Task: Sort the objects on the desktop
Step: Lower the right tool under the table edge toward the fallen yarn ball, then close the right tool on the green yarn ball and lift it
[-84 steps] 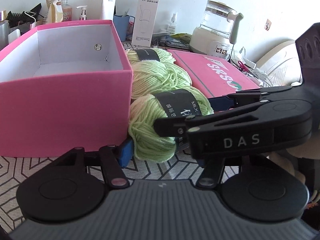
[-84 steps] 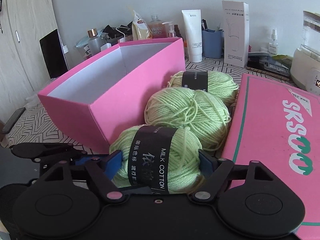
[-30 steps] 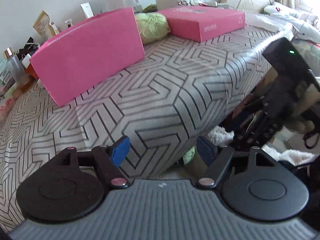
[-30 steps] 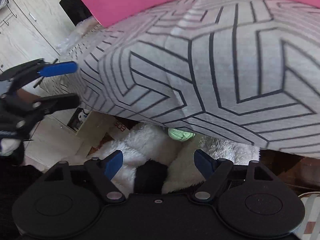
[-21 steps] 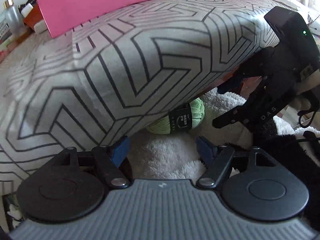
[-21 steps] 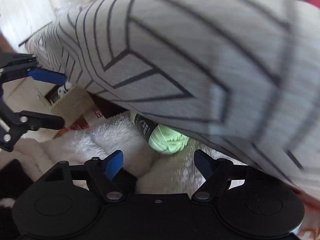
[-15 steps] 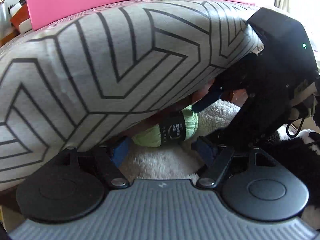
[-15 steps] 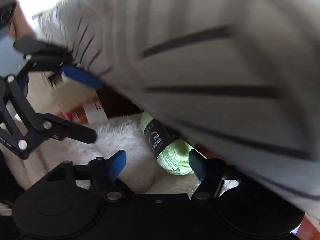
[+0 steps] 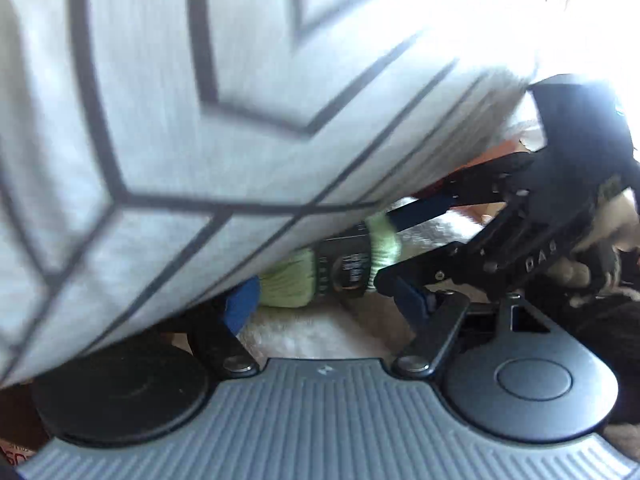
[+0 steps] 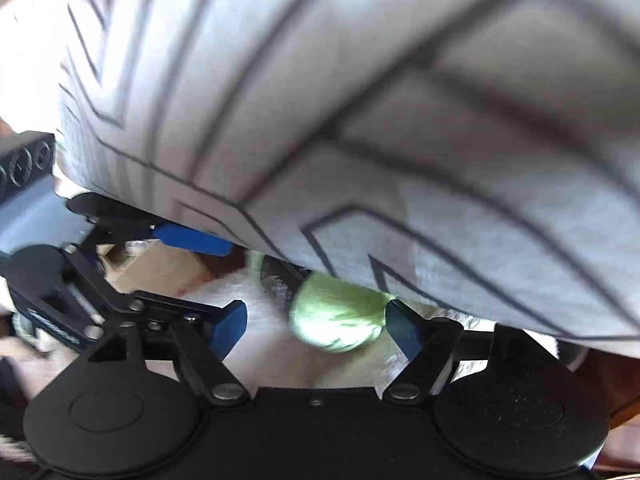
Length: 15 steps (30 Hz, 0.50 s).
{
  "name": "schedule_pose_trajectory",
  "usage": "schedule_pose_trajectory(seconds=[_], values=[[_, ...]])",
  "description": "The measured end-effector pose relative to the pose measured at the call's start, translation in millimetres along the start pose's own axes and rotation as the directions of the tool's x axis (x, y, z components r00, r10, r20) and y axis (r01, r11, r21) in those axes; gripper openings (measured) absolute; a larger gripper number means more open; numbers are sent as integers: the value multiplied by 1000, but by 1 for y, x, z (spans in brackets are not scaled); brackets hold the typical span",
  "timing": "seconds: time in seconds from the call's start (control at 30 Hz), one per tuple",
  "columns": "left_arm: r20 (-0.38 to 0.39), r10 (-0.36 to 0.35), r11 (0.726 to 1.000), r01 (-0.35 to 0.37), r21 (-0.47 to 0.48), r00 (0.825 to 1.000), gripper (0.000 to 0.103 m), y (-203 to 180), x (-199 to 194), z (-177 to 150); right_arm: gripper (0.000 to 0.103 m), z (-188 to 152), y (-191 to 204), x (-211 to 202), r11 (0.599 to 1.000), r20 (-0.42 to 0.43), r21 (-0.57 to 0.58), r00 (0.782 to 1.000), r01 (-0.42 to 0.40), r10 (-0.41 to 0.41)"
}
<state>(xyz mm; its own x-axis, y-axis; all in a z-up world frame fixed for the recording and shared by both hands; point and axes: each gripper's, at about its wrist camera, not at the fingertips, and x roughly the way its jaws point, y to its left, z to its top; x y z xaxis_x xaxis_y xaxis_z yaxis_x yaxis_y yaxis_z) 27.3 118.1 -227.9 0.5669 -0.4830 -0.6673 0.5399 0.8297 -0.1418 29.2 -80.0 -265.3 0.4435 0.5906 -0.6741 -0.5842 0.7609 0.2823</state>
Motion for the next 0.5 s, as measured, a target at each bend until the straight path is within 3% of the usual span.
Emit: schedule_pose_trajectory(seconds=[0.13,0.33,0.5], values=[[-13,-48,998,49,49,999,70,-10,11,-1,79,-3,3,9,1000,32,12,999,-10,10],[-26,-37,979,42,199,999,67,-41,6,-1,50,-7,11,9,995,-50,-8,993,-104,103],[-21,-69,975,72,211,997,67,-54,-24,-1,49,-8,30,-12,988,-88,-19,984,-155,153]])
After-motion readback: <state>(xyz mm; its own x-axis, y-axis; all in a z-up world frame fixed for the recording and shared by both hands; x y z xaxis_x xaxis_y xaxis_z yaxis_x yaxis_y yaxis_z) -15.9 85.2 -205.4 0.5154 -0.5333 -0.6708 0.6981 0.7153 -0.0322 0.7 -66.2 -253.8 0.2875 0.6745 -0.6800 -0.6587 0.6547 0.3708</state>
